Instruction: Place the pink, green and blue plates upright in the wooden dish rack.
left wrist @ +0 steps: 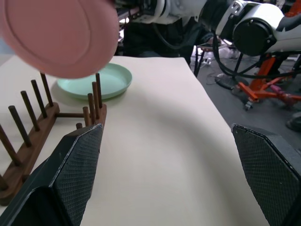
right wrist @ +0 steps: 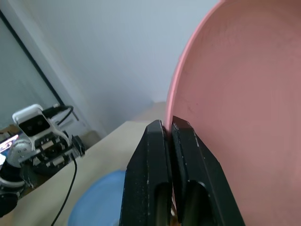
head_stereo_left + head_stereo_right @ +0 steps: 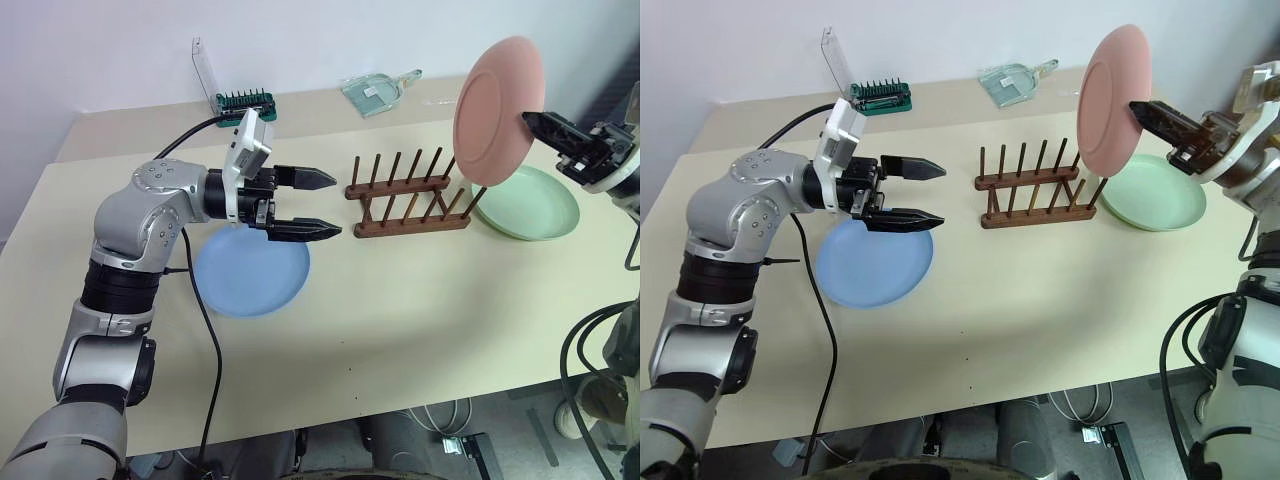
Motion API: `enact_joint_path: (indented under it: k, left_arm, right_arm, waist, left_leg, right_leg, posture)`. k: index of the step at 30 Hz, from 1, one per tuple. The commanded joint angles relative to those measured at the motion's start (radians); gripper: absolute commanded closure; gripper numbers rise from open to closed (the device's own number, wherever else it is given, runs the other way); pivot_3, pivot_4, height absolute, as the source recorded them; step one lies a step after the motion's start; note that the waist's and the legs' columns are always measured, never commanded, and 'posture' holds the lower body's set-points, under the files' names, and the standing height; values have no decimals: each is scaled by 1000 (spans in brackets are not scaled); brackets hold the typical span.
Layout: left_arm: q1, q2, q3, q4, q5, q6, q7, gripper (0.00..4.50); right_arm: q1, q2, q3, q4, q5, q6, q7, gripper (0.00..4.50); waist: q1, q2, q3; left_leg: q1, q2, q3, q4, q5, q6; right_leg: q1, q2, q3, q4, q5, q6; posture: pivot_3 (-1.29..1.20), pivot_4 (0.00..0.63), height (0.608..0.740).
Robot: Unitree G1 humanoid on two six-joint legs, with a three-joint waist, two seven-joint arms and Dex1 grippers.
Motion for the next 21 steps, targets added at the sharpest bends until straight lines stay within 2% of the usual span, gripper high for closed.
enact_joint_path:
  k: [1,10,16,19,21]
  left_arm:
    - [-11,18,23,-27,-20,5,-5,0]
    - [-17,22,19,-27,-24,7,-5,0]
    - [-19,23,16,-29,-22,4,-4,0]
    - [-19,24,16,-32,-24,8,-1,0]
    - [-19,25,16,-35,-26,9,-1,0]
  right_arm:
    - [-24,-34,5,2,-6,16,55,4478]
    - [-11,-25,19,19,-56,-8,48,4478]
    - [-11,-1,30,50,-99,-19,-11,4478]
    - [-31,12,10,70,-96,-34,-46,3592]
    - [-34,17,12,67,-98,-44,-51,2658]
  waist:
    - [0,0,0]
    - [0,0,0]
    - [1,0,0]
    - [0,0,0]
    - [0,0,0]
  left_leg:
    - [0,0,0,0,0,0]
    - [0,0,0,0,0,0]
    - [0,0,0,0,0,0]
    - [0,0,0,0,0,0]
    - [0,0,0,0,0,0]
  right_leg:
    - [0,0,0,0,0,0]
    - [0,0,0,0,0,0]
    - [0,0,0,0,0,0]
    - [0,0,0,0,0,0]
    - [0,0,0,0,0,0]
  posture:
    - [0,150,740]
    - [0,150,740]
    - [0,150,740]
    - [0,150,740]
    - [0,150,740]
